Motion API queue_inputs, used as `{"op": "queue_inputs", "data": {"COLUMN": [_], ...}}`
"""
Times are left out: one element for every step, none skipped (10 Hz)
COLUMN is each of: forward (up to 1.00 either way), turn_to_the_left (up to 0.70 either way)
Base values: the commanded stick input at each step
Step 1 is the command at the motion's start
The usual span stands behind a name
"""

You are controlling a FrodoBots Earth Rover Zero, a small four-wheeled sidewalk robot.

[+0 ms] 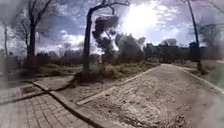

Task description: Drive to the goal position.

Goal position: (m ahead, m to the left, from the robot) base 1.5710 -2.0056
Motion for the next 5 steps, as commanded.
{"op": "queue_inputs", "data": {"forward": [1.00, 1.00, 1.00, 1.00, 1.00], "turn_to_the_left": [-0.40, -0.40, -0.40, -0.40, -0.40]}}
